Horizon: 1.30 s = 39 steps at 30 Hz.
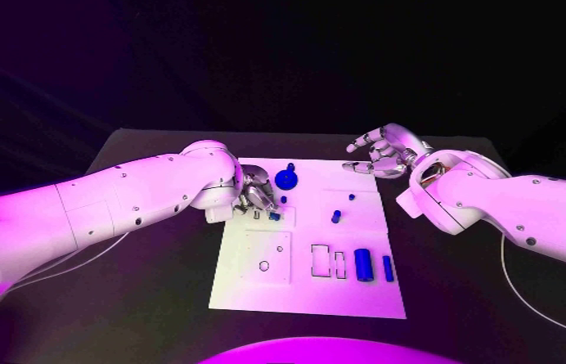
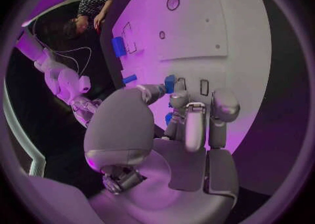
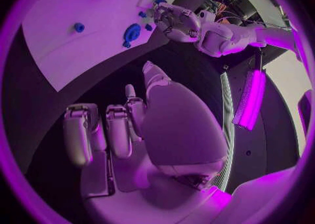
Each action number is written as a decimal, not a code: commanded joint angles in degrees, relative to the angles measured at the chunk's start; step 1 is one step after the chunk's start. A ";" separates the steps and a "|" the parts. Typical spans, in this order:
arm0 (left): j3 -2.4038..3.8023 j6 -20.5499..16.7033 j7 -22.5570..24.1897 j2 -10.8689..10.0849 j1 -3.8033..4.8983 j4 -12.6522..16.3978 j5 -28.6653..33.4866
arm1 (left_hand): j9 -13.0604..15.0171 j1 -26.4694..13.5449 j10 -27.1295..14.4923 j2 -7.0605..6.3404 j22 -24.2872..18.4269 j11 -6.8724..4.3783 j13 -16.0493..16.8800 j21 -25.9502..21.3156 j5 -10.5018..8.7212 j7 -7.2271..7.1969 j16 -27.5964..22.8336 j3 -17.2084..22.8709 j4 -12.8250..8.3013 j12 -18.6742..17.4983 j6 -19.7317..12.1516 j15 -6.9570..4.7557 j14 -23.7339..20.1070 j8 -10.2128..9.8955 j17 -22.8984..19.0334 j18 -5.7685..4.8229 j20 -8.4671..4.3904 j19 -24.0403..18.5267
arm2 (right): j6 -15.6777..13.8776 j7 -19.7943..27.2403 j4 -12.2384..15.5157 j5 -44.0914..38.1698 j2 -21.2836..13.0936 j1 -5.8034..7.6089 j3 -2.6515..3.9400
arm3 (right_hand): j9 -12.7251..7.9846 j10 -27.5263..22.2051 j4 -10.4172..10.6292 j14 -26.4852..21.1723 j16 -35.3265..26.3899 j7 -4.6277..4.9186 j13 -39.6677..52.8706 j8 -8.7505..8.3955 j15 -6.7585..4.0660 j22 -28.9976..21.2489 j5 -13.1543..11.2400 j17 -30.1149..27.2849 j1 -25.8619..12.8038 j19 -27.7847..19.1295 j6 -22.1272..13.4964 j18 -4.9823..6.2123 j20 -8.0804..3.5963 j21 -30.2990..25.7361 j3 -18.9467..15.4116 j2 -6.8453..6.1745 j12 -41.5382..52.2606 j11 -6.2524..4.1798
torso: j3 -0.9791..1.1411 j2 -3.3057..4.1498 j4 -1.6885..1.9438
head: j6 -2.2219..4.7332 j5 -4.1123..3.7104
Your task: Assemble the parts on the task board
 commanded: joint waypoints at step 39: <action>0.12 -10.57 0.78 -3.20 -2.27 5.01 -7.13 | 0.96 -3.82 4.80 -2.66 3.55 -1.16 3.31 2.29 7.34 -0.92 0.68 15.35 -14.58 1.65 3.59 -0.97 4.63 -0.12 10.08 -1.37 -0.89 2.64 | 1.01 0.63 -0.10 -0.19 -0.32 -0.08 0.02 | -0.09 -0.27 0.04 4.99 -0.35 -0.09 3.10 0.36 0.20 12.41 0.49 10.38 0.14 3.60 0.30 0.79 0.26 -0.32 0.40 0.06 0.14 -0.23 | 0.00 0.04 -0.03 | -0.47 0.44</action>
